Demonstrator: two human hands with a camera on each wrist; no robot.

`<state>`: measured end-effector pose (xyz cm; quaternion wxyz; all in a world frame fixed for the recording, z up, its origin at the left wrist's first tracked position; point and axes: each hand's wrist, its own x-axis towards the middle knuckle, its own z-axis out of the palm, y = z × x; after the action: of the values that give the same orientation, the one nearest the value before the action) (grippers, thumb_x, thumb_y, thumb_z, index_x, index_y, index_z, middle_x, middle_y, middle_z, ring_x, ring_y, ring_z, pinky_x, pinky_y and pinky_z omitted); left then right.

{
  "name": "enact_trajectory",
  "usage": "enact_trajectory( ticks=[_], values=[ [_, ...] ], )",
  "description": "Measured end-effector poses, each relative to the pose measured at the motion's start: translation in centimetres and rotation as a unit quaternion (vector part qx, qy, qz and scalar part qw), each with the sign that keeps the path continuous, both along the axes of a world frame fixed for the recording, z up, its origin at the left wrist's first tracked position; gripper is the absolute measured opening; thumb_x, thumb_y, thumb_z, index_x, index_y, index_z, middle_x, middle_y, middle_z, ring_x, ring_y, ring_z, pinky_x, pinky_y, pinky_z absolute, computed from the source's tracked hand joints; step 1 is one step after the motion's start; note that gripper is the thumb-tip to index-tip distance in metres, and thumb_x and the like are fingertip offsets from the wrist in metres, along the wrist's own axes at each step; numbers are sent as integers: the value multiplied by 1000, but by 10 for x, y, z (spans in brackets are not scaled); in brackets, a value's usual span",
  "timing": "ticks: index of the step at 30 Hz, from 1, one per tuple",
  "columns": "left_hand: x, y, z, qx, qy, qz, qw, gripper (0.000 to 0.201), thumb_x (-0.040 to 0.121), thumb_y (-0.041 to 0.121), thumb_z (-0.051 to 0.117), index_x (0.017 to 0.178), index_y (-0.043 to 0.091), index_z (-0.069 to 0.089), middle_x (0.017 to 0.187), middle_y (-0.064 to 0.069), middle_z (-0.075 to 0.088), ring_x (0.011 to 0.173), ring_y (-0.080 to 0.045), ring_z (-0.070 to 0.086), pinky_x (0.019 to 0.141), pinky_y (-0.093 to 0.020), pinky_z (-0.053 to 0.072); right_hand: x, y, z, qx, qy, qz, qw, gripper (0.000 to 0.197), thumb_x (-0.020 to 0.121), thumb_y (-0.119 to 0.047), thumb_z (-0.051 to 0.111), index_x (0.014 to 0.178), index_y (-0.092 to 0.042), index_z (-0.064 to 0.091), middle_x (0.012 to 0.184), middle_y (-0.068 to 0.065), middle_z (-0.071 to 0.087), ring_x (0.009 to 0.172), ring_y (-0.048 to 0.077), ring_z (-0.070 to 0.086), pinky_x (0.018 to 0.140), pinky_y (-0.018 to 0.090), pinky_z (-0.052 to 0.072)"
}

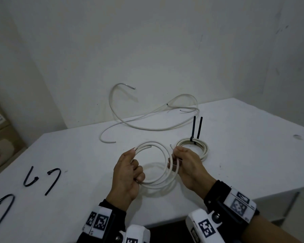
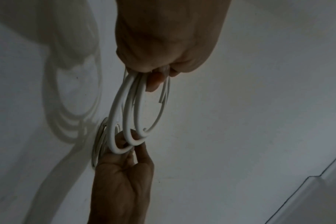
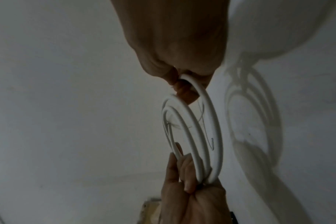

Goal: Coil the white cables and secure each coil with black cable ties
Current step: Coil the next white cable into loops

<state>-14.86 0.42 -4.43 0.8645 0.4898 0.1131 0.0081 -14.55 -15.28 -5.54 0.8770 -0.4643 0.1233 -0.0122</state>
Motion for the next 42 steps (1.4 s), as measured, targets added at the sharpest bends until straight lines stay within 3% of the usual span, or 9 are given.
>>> enact_trajectory(
  ticks=[6,11,16,20,22,25,30,37,42],
  values=[
    [0,5,-1,9,-22,29,999,18,96,15,50,78,19,50,46,6,25,31,-6,20,33,-15,24,-3,-8,-4,-51,-7,6,999,15,95,-3,47,82,-12,50,65,6,47,50,13,42,38,21,36],
    [-1,3,-3,0,-23,34,999,18,97,15,49,79,18,50,47,5,25,31,-6,21,32,-15,24,-12,4,-7,-148,-46,18,988,9,97,-16,48,90,-11,50,70,6,48,56,12,44,41,22,36],
    [-7,-2,-4,-10,-37,38,999,18,98,15,48,80,17,51,48,4,25,32,-7,21,33,-17,24,-18,22,-16,-272,-106,-33,956,21,88,-34,62,102,-23,51,90,0,56,73,10,54,63,24,49],
    [-14,-5,-6,-27,-37,35,998,24,99,17,48,75,17,46,47,4,26,33,-7,22,34,-17,22,-16,28,-22,-386,-144,-81,908,35,81,-28,71,110,-24,50,106,-7,50,92,3,52,72,5,41],
    [-15,-6,-6,-35,-38,32,998,25,99,19,47,74,17,45,47,4,28,33,-7,23,34,-17,23,-13,29,-23,-375,-164,-102,907,27,81,-18,69,104,-21,55,99,-4,58,85,5,56,76,12,48],
    [-16,-3,-6,-44,-36,20,998,21,99,20,44,79,15,46,49,1,35,33,-9,29,36,-20,31,-12,28,-20,-319,-179,-104,925,13,83,-7,64,94,-15,64,80,3,66,71,22,65,65,40,58],
    [-17,-3,-8,-87,-15,-7,996,22,99,23,41,81,12,48,52,-2,43,36,-13,38,39,-25,43,-12,23,-11,-258,-189,-111,941,16,86,1,59,93,-10,68,70,3,66,68,22,68,52,28,56],
    [-16,-13,-8,-84,8,58,995,27,100,29,43,75,19,45,44,6,29,32,-5,22,32,-16,22,-15,28,-7,-153,-151,-82,973,11,85,-1,64,95,-6,64,85,11,63,62,18,67,46,31,55],
    [-15,-15,-8,-73,5,96,993,27,98,23,47,71,20,43,42,8,25,31,-5,20,32,-14,18,-20,31,-2,-89,-134,-60,985,17,92,-21,59,100,-7,63,97,12,63,74,20,68,50,33,55]
  ],
)
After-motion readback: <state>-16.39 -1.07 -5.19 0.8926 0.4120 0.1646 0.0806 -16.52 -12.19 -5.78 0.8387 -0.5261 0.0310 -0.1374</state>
